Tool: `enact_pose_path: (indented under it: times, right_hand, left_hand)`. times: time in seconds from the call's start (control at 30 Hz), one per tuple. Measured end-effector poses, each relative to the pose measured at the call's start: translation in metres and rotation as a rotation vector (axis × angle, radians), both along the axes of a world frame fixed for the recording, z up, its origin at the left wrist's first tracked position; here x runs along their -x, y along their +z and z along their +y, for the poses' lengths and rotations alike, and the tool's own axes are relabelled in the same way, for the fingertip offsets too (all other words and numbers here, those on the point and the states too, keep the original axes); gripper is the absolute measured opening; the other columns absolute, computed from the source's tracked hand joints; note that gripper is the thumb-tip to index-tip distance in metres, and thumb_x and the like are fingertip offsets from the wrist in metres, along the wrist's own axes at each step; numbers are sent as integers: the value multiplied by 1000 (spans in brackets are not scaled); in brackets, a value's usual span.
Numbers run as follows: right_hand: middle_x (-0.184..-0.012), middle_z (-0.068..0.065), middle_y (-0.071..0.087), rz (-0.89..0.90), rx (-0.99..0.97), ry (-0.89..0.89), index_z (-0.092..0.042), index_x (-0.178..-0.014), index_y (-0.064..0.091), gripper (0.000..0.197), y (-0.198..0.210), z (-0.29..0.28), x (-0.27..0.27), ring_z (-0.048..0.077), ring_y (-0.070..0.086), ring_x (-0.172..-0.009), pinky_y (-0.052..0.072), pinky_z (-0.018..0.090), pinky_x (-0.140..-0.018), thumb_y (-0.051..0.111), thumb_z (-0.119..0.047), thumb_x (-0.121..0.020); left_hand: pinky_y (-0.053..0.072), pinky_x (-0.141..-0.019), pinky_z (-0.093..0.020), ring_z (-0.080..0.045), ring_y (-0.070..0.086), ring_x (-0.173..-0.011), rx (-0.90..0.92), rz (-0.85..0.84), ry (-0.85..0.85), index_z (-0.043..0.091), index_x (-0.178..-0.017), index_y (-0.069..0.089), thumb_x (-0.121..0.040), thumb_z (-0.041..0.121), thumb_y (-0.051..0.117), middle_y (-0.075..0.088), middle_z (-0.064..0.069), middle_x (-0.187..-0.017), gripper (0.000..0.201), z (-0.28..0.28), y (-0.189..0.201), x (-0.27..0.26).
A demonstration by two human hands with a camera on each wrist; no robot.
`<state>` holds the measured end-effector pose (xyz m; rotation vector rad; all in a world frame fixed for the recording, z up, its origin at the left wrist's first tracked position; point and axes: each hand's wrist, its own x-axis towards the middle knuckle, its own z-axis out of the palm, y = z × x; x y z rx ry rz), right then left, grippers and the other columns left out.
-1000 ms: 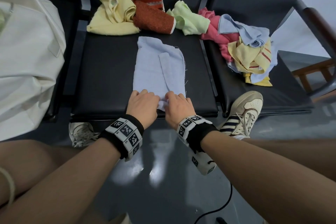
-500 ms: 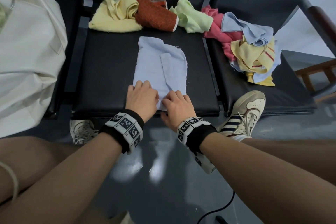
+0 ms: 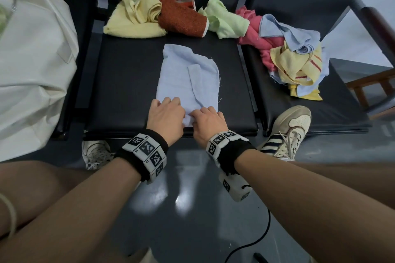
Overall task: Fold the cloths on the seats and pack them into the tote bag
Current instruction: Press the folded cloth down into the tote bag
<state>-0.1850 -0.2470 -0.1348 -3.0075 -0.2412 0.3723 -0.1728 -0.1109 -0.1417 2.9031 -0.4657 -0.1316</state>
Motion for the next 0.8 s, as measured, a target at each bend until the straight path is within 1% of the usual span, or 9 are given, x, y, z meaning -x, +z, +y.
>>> enact_pose_path:
  times: [0.1,0.27,0.33,0.4,0.5,0.57,0.67,0.73,0.8]
  right_hand:
    - [-113,1,61,-64,-34,-3,-18,-116,48,29,0,-1,2,25,48,-107,29,35,-88,49,-11,-87]
    - [-115,3,57,-116,-27,54,-17,-114,58,24,-1,-5,4,26,47,-111,32,37,-90,53,-20,-91]
    - [-108,6,58,-186,-17,103,-15,-103,66,23,-2,-4,7,30,52,-103,38,39,-84,67,-22,-82]
    - [-95,5,60,-256,-8,144,-15,-88,69,26,-6,-4,8,31,57,-89,43,37,-75,79,-21,-66]
    - [-81,-1,62,-292,-33,173,-17,-88,66,33,-7,0,9,27,59,-80,46,35,-72,79,-14,-59]
    - [-75,0,61,-290,-64,175,-16,-84,64,31,-8,3,10,28,58,-75,46,34,-68,78,-9,-58]
    - [-79,5,62,-251,-77,155,-13,-84,67,18,-9,4,8,31,59,-81,45,37,-72,72,-6,-68]
    - [-94,6,64,-175,-56,129,-14,-100,68,17,-7,5,5,31,55,-97,38,38,-84,60,-11,-85]
    - [-106,3,61,-110,-48,90,-18,-112,65,24,-6,5,1,26,49,-108,31,34,-88,50,-17,-94]
  left_hand:
    - [32,-89,-34,-18,52,-102,2,14,-6,27,-101,71,-90,25,58,60,7,-103,17,1,0,3]
    - [30,-87,-36,-19,51,-101,-22,46,-9,26,-98,69,-95,27,52,60,7,-97,17,3,0,5]
    - [29,-87,-37,-20,50,-101,-30,78,-9,25,-95,66,-97,25,46,58,6,-96,20,4,1,5]
    - [29,-89,-39,-21,49,-100,-32,135,1,25,-90,60,-98,27,39,52,5,-91,23,4,3,4]
    - [29,-89,-42,-22,45,-95,-35,182,23,26,-85,50,-100,36,34,48,6,-86,24,4,4,3]
    - [30,-89,-42,-21,43,-90,-14,182,39,26,-88,48,-100,37,36,54,6,-88,20,4,3,2]
    - [32,-88,-42,-23,54,-95,69,134,77,24,-104,50,-97,29,44,65,4,-96,11,5,0,0]
    - [34,-90,-41,-23,55,-100,96,52,93,23,-105,56,-97,31,48,65,3,-101,14,6,0,-1]
    - [34,-93,-39,-21,53,-104,84,-47,67,25,-102,65,-96,34,51,60,4,-107,18,6,0,-3]
